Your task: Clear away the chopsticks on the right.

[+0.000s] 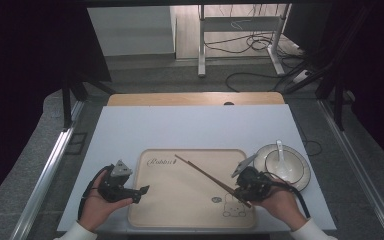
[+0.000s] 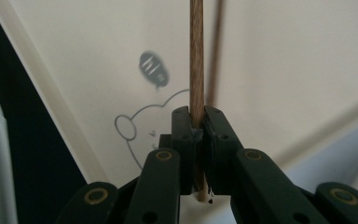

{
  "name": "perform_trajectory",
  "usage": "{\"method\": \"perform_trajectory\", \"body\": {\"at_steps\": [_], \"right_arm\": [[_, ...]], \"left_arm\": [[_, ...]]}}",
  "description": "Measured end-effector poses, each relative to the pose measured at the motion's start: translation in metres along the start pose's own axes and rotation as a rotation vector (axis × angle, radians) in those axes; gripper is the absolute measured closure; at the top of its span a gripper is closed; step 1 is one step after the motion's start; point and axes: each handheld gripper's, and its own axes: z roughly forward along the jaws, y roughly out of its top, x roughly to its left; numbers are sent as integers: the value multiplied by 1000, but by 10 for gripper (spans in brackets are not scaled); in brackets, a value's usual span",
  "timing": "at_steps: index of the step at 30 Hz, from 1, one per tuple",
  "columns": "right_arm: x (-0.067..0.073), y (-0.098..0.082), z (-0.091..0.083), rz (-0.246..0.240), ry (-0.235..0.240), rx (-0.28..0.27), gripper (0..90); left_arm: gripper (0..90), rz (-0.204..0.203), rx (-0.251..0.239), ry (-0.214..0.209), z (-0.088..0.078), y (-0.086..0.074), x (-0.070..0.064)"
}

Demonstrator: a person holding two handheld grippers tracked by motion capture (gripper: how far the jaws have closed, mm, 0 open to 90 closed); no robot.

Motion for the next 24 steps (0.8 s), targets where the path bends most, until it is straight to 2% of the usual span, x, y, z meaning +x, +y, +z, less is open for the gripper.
{"method": "perform_trajectory", "body": {"at_steps": [2, 3, 5, 11, 12, 14, 16, 17, 18, 19, 20, 21, 22, 23, 24], "right_arm": [[5, 2, 17, -12, -8, 56, 835], [5, 2, 17, -12, -8, 56, 835], [7, 1, 24, -11, -28, 90, 836], [7, -4, 25, 3, -57, 107, 834], [9, -6, 27, -3, -74, 121, 831], [10, -7, 28, -12, -76, 123, 826], [14, -7, 28, -36, -94, 113, 718], [14, -7, 28, -36, -94, 113, 718], [19, -3, 23, -75, -108, 67, 597], [19, -3, 23, -75, -108, 67, 597], [22, 1, 20, -83, -113, 29, 562], [26, 13, 13, -96, -109, -46, 506], [28, 20, 12, -95, -94, -82, 478], [29, 28, 12, -100, -77, -109, 453], [29, 28, 12, -100, -77, -109, 453]], "left_arm": [[151, -2, 0, -1, 0, 0, 0], [151, -2, 0, -1, 0, 0, 0], [151, 0, 0, -2, 0, 0, 1], [151, -5, 0, -4, 0, -1, 2], [151, -3, -1, -4, 0, -1, 1], [151, -3, -2, -4, 0, -1, 1], [151, 0, -2, -4, -1, -1, 0], [151, 0, -2, -4, -1, -1, 0], [151, 0, -2, -4, -1, 0, 0], [151, 0, -2, -4, -1, 0, 0], [151, 1, -2, -3, 0, 0, 0], [151, 0, -1, -3, 0, 0, 0], [151, 0, -2, -3, 0, 0, 0], [151, -3, -5, -2, -1, 1, 0], [151, -3, -5, -2, -1, 1, 0]]}}
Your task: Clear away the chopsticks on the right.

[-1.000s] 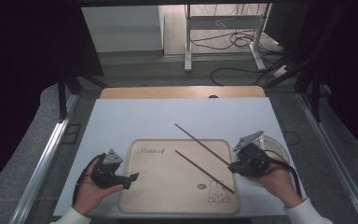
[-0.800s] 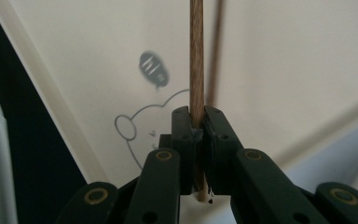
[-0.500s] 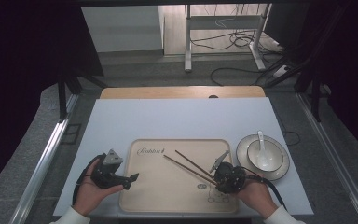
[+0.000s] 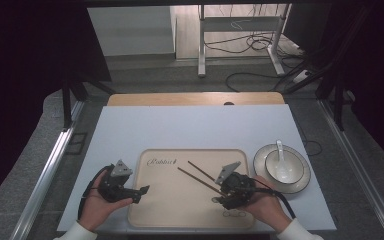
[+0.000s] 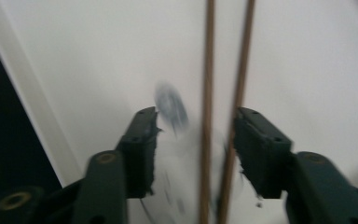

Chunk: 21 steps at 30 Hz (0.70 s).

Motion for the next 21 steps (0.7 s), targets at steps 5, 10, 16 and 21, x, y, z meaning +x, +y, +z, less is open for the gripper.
{"method": "perform_trajectory", "body": {"at_steps": [5, 10, 16, 21], "right_arm": [[-7, 37, 21, 41, 60, -60, 423], [-21, 67, 53, 64, 150, -50, 709], [-29, 104, 93, 49, 178, -12, 895], [-30, 116, 111, 56, 150, 4, 897]], "left_arm": [[151, -6, -8, -4, -2, 0, 0], [151, -18, -9, 2, -3, -1, 4], [152, -19, 0, 5, -2, -4, 6], [152, -14, -8, 4, -5, -7, 5]]}}
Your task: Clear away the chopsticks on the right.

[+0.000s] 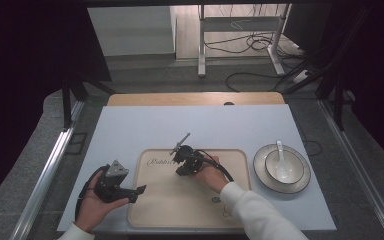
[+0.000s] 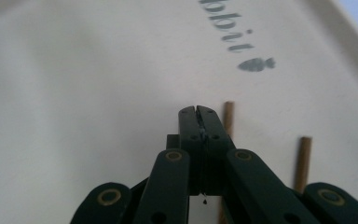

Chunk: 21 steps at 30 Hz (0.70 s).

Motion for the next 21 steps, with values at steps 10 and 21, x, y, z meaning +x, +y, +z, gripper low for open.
{"method": "perform_trajectory", "body": {"at_steps": [10, 21], "right_arm": [[-36, -11, -15, 115, -129, -12, 897], [-67, -45, -37, 211, -251, 13, 897]], "left_arm": [[153, -9, -14, 8, -6, -4, -1], [152, -6, -12, 9, -5, -3, 0]]}}
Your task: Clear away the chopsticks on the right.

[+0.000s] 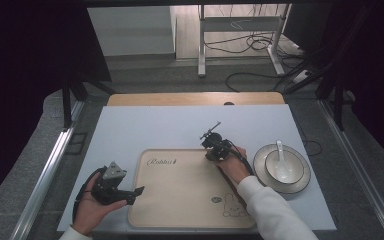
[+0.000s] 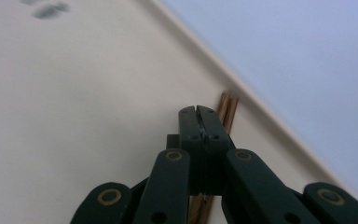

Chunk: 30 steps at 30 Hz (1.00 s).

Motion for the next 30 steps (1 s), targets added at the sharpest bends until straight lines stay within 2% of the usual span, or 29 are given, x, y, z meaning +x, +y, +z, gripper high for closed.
{"method": "perform_trajectory", "body": {"at_steps": [3, 6, 8, 9, 10, 11, 17, 21, 25, 26, 27, 28, 30], "right_arm": [[-6, -6, -4, 22, -10, 2, 897], [-17, -19, -12, 57, -45, 13, 897], [-19, -22, -14, 62, -57, 18, 897], [-20, -25, -15, 62, -72, 22, 897], [-20, -30, -19, 51, -110, 33, 897], [-21, -33, -20, 54, -121, 32, 897], [-27, -44, -26, 69, -151, 41, 897], [-30, -49, -30, 76, -144, 23, 897], [-25, -49, -34, 63, -128, -1, 897], [-22, -50, -40, 56, -109, -36, 896], [-22, -50, -40, 56, -109, -36, 896], [-19, -52, -51, 48, -83, -80, 896], [-16, -58, -65, 45, -51, -136, 896]], "left_arm": [[153, 0, 0, -1, 0, 0, 0], [152, 2, -2, -4, 0, 0, 0], [153, 3, -2, -5, 0, 1, 0], [152, 3, -2, -6, 1, 1, 0], [153, 5, -2, -6, 1, 1, 0], [153, 8, -3, -6, 1, 1, 0], [153, 10, -1, -7, 1, 2, 0], [152, 10, 2, -8, 2, 3, -1], [153, 10, 2, -6, 2, 3, -1], [152, 9, 2, -6, 2, 3, -1], [152, 10, 2, -5, 2, 3, -1], [153, 9, 2, -6, 2, 2, -1], [152, 8, 3, -6, 3, 2, 0]]}}
